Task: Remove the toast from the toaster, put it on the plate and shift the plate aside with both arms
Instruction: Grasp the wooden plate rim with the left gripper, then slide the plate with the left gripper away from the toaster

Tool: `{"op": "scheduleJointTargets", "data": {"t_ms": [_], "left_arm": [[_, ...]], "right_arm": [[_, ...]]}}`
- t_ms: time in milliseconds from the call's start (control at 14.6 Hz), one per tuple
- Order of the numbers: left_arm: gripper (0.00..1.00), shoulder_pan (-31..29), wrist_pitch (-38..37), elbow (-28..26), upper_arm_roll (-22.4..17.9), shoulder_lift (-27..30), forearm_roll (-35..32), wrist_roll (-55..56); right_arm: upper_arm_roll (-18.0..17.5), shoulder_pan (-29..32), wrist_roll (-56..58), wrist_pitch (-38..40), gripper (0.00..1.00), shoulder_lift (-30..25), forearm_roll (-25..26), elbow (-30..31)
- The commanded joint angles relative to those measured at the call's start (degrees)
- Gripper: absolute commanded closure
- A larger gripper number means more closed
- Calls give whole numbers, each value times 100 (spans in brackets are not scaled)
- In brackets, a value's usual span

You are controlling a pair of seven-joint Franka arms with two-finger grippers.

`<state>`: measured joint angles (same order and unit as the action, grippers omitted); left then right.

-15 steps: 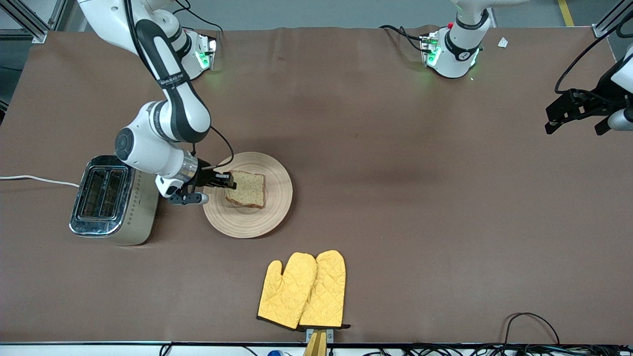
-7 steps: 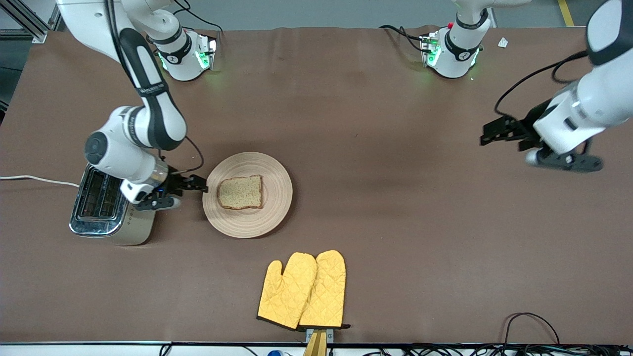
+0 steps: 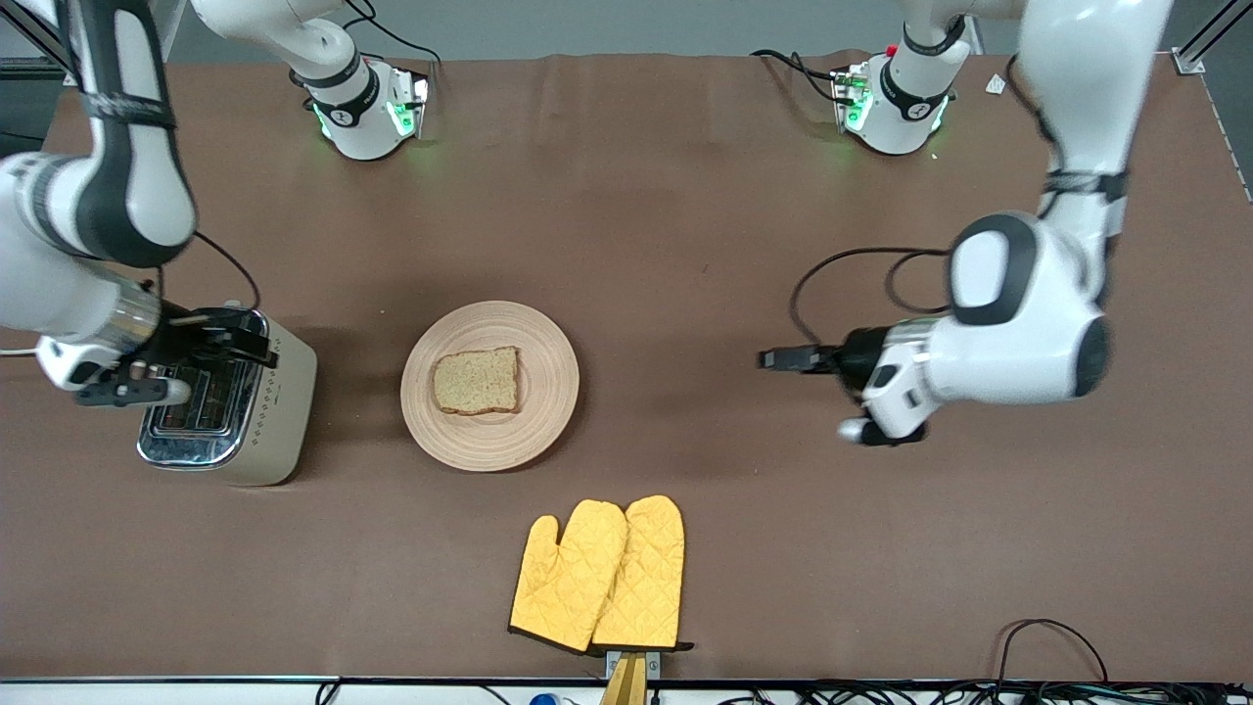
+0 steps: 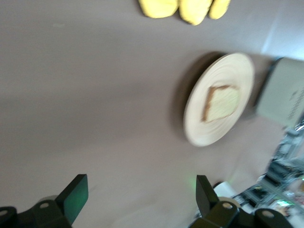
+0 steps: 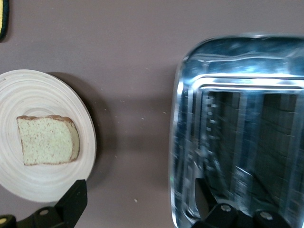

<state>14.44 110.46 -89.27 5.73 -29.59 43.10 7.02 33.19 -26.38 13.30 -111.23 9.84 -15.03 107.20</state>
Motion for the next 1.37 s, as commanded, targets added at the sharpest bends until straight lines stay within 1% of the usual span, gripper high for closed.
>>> {"op": "scheduleJointTargets", "data": {"t_ms": [0,69,137,275,344,481,618,687,756,824,1031,1099,1168,1237,1305], "left_arm": [[0,506,868,190,-20,-756,758,19],[0,786,1246,278,-2,-1028,1031,-16],[0,1032,1632,426,7,-1257,1155,-17],[0,1542,2502,769,15,-1758,1471,-17],[0,1762,2759,962,15,-1987,1664,-25],[0,2036,3015,1340,15,-2383,1780,-25],[0,2238,3313,1421,15,-2533,1780,-34],[1,2326,3420,1421,15,-2577,1772,-104],[6,2370,3455,1421,24,-2630,1780,-278],[17,2371,3473,1421,59,-2648,1780,-446],[64,2406,3841,1421,287,-2727,1780,-842],[74,2397,3947,1421,340,-2753,1780,-851],[81,2397,3974,1412,349,-2771,1780,-860],[93,2371,3974,1386,349,-2736,1798,-852],[99,2327,3974,1368,349,-2719,1850,-869]], "right_arm": [[3,-33,-660,985,0,-35,735,-855],[3,-42,-749,1285,0,-44,869,-1128],[12,-77,-785,1497,0,-61,957,-1322],[3,-112,-855,1613,0,-279,1622,-1526],[-14,-113,-968,1639,0,-307,1791,-1640],[-14,-113,-1153,2024,0,-307,1811,-1929],[-14,-78,-1198,2062,0,-316,1662,-2045],[-14,-86,-1198,2070,0,-316,1453,-2062],[-14,-104,-1233,2131,0,-333,1285,-2071],[-41,-121,-1233,2167,0,-360,1275,-2071],[-58,-121,-1137,2167,0,-360,1283,-2098],[-58,-113,-1128,2158,0,-369,1283,-2098],[-50,-113,-1128,2158,0,-369,1283,-2098],[-58,-113,-1128,2158,0,-369,1292,-2098],[-76,-69,-1128,2184,0,-369,1292,-2089]]}}
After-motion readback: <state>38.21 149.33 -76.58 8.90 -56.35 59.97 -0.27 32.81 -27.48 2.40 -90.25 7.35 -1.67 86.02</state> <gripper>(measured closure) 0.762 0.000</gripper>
